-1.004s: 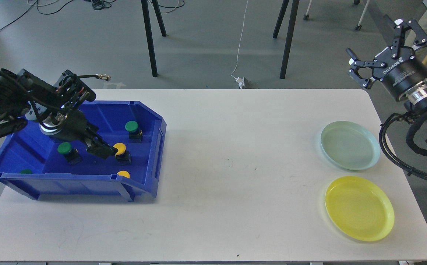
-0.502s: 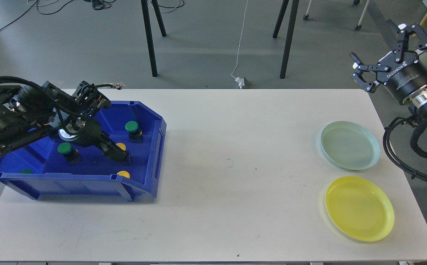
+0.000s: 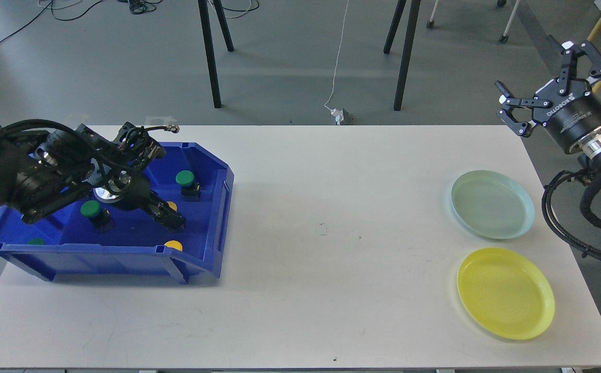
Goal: Pass button and place on color plate
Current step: 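Lower the left gripper into the bin and grasp a yellow button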
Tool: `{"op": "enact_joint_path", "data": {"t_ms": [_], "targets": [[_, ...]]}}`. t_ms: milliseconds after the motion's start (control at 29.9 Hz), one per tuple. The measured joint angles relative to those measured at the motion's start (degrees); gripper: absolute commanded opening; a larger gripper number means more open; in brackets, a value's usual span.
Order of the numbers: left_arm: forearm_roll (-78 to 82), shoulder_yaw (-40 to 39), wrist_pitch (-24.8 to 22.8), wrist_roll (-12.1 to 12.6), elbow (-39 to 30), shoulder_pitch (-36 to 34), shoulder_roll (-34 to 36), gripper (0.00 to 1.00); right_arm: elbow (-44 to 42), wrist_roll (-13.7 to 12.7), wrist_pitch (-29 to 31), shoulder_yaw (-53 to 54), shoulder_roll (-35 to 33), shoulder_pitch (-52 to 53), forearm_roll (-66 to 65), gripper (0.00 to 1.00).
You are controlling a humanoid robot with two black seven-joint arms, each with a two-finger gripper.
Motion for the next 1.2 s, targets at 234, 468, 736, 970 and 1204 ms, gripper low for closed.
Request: {"op": "enact_joint_path", "data": {"t_ms": [234,468,736,970,1204], "targets": [[0.1,0.4,0.0,0.0,0.2,0.8,0.0,0.50,0.0,0.0,0.0,0.0,0.0,-0.8,0.0,0.99],[0.4,0.3,0.0,0.0,0.1,1.2,0.0,0.02,0.0,0.0,0.0,0.0,0.0,-1.7,0.0,0.99],[0.5,0.2,0.0,0.0,-0.1,0.8,0.0,0.02,0.0,0.0,0.0,0.1,0.0,-2.3,0.0,0.99],[0.3,0.1,0.0,0.0,-0.3,0.7,0.1,0.61,0.0,0.0,0.0,0.1,0.0,-2.5,0.0,0.99],[-1.2,-0.2,0.0,0.0,-0.6,0.4,0.1,0.83,0.0,0.0,0.0,0.1,0.0,-2.6,0.0,0.99]]}}
